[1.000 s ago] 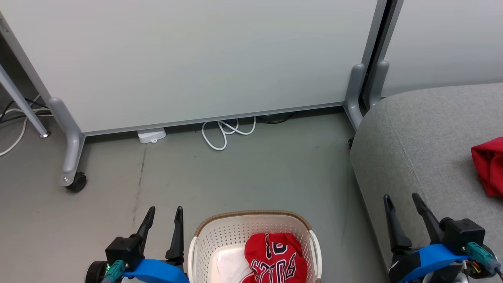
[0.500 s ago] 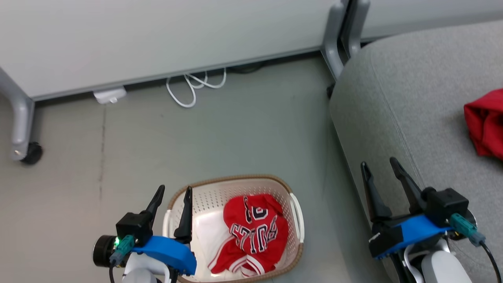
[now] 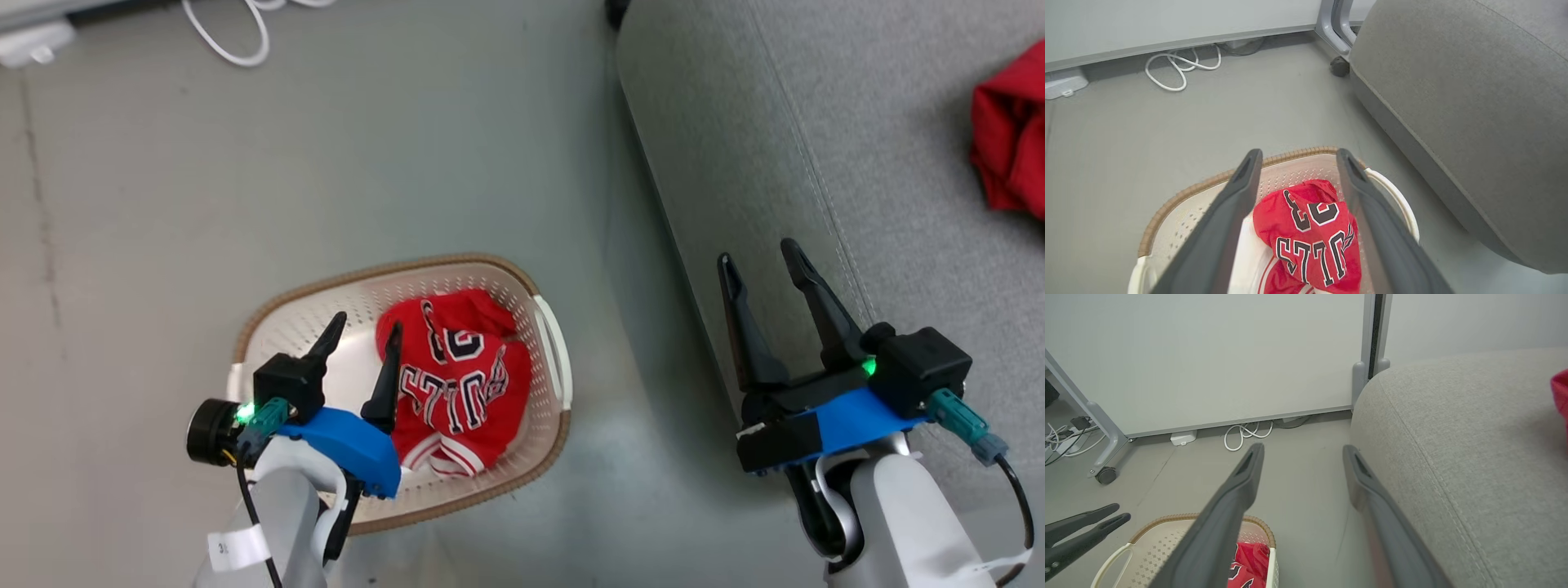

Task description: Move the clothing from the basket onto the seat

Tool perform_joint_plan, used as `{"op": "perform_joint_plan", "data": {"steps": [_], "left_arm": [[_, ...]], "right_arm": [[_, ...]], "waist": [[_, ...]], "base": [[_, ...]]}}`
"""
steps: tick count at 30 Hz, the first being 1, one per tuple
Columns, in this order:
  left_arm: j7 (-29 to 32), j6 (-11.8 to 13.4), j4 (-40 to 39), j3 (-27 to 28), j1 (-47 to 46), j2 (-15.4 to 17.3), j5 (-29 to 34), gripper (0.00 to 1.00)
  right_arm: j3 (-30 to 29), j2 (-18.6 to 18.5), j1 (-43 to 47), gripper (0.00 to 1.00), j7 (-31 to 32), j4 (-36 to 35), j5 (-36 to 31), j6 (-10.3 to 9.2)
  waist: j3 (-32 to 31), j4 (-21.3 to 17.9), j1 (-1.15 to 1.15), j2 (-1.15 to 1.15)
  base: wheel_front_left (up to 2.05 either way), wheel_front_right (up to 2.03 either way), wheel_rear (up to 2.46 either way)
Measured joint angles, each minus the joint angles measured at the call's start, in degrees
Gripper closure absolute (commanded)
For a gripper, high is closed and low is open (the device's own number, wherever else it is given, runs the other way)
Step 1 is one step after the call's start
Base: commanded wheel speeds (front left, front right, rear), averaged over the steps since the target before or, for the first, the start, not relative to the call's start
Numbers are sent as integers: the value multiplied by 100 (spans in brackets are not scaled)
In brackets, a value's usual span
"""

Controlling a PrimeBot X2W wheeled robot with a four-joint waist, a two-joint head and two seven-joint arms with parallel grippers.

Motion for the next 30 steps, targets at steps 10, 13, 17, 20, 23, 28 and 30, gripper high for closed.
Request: {"op": "perform_joint_plan", "data": {"steps": [10,13,17,20,23,28,30], "left_arm": [[0,0,738,-737,-620,238,-214,0],[-1,0,853,-857,-754,279,-325,0],[0,0,1026,-1084,-920,290,-407,0],[4,0,1278,-1345,-999,252,-575,0],[18,0,1439,-1567,-1160,258,-759,0],[18,0,1696,-1725,-1460,336,-964,0],[18,0,1836,-1724,-1568,370,-1009,0]], "right_arm": [[287,0,-344,0,-222,-7,221,0],[298,0,-384,0,-271,-90,266,0],[321,1,-433,0,-288,-205,281,0],[365,0,-447,0,-324,-258,324,0],[425,0,-482,0,-332,-291,409,0],[491,0,-516,0,-342,-320,479,0],[523,0,-530,0,-346,-328,517,0]], "waist": [[968,-450,0,0],[1217,-535,0,0],[1516,-629,0,0],[1705,-700,0,0],[1864,-774,0,0],[2080,-897,-1,0],[2148,-947,-1,0]], "base": [[0,0,0],[0,0,0],[0,0,0],[0,0,0],[0,0,0],[0,0,0],[0,0,0]]}}
